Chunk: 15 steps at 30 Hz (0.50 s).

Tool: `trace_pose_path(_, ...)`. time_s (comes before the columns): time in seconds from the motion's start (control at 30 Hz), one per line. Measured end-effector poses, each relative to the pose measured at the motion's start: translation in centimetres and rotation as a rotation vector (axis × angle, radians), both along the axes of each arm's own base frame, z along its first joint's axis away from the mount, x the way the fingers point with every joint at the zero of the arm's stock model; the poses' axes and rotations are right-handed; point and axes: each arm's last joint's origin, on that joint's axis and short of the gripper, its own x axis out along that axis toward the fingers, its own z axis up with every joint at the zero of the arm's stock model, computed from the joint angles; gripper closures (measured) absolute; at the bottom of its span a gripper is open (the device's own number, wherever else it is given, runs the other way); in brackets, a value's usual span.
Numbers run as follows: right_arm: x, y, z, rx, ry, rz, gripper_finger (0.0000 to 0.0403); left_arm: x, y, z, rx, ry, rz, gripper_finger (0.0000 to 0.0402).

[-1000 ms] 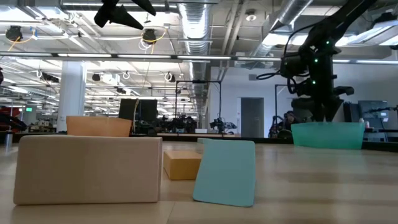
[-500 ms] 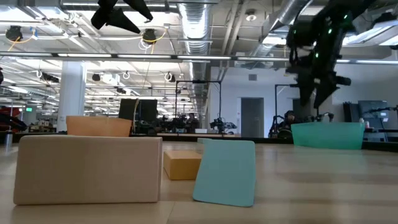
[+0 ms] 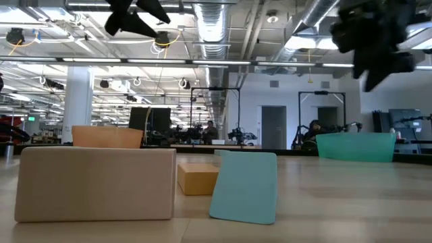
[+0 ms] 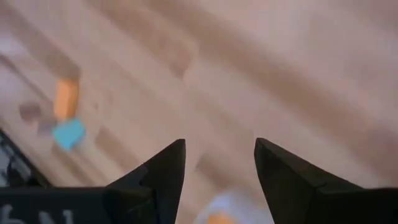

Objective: Sort & place blocks by color
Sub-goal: Put the blue block into the blue bin

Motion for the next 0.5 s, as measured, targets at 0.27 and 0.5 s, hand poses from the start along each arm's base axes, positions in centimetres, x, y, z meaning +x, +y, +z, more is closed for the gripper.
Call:
trace_pose_path(0.27,-2.0,5.5,-0.3,0.13,0.093,-0.022,0.0195,1.3,0.0,-3.2,-0.03,-0.156,-0.157,0.0136)
trace_pose_path(0.5,-1.3,6.1,-0.4,0.057,0.015,-0.004,0.0196,0.2,1.3,-6.6,-0.182,0.082,0.002,0.0136)
